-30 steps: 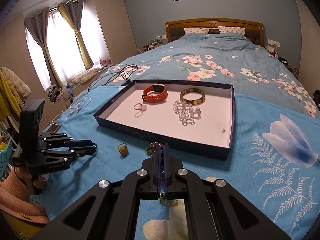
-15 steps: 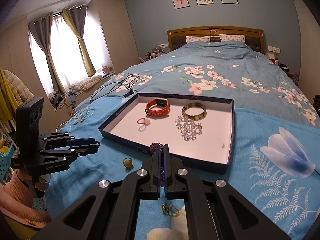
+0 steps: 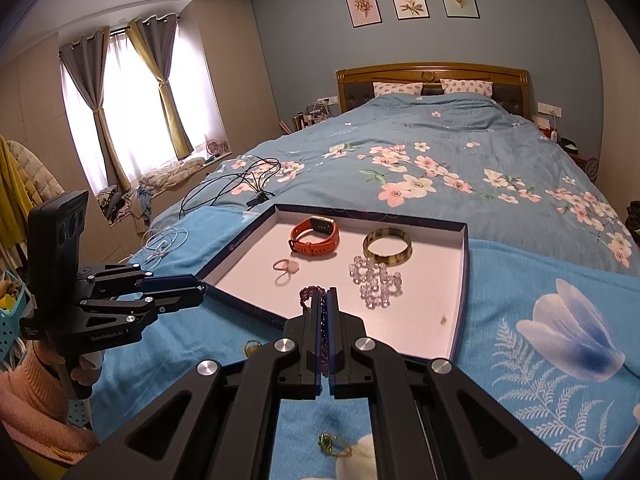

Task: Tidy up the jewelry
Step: 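Carry the necklace over the white box with the right tool while the left tool holds the black ring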

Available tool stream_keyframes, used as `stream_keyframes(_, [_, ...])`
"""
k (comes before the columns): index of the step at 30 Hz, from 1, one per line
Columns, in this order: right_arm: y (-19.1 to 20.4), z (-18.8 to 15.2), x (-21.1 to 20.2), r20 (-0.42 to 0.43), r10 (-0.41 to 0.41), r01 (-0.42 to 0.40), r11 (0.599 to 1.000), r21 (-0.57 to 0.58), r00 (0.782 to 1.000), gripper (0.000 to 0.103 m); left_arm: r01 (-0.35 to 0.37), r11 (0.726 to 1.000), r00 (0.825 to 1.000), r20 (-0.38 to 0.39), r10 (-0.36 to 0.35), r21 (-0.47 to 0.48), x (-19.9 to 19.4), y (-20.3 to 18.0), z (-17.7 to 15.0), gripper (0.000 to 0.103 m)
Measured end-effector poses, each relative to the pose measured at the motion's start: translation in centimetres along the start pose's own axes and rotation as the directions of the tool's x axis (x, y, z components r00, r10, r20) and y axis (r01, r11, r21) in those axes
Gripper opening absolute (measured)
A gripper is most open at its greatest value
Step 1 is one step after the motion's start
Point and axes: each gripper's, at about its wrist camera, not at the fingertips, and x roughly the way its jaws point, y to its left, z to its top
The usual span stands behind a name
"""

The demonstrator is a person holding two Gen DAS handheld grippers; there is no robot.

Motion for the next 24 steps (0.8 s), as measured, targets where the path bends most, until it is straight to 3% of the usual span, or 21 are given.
stream_keyframes(24, [-1.3,2.5,3.3,-0.015,0.002,-0.002,1.000,0.014,1.000,0.001,-0.012,1.000,1.000,-0.006,0.012,0.011,3.0,0.3,2.6,0.022])
